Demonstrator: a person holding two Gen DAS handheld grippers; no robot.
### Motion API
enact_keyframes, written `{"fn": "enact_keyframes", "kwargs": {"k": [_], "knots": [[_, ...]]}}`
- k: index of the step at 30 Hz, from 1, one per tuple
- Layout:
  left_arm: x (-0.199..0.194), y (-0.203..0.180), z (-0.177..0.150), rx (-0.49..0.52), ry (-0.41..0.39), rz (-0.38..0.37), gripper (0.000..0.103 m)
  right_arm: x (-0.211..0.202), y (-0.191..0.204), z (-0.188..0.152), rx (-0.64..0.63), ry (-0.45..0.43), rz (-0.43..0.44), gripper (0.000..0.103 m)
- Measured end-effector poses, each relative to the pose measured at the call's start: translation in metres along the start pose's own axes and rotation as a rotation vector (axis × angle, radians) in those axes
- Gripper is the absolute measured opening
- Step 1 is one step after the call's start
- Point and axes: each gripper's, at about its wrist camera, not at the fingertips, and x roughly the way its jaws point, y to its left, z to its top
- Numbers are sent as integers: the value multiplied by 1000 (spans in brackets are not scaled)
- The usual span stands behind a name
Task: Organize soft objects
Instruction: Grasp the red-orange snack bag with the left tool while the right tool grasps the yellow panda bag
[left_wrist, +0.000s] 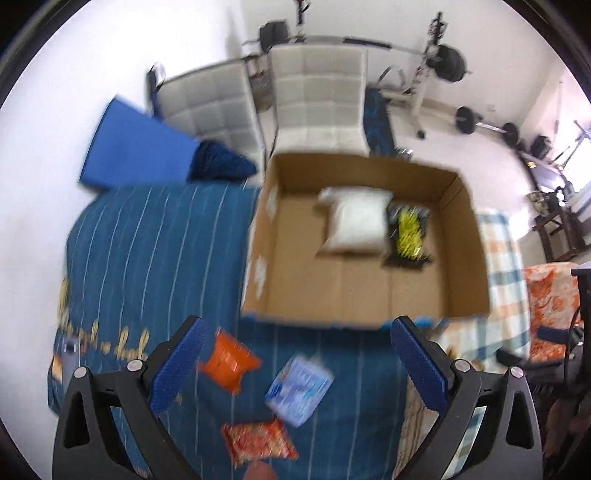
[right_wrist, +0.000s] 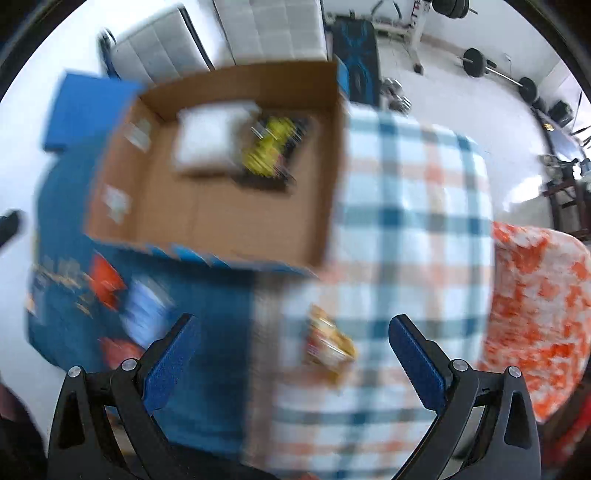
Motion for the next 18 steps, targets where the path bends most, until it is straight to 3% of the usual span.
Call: {"fn": "enact_keyframes", "kwargs": {"k": [4,5,7,11,15,18], "knots": [[26,23,-45,-71,115,13,103,61,-22,-6,31,95,-27,103],[32,28,-54,-87,138,15,103,66,-29,-23,31,107,-30,103],[48,41,-77,-117,195,32,103,103,-22,-9,5,138,27,103],[85,64,-125,-161,318,87,103,139,-19,-29,49,184,103,103],[129,75,-163,-180,456,141,103,188,-5,-20,92,214,108,103],[152,82,-182,-221,506,89,103,210,1,-13,81,191,137,103]]}}
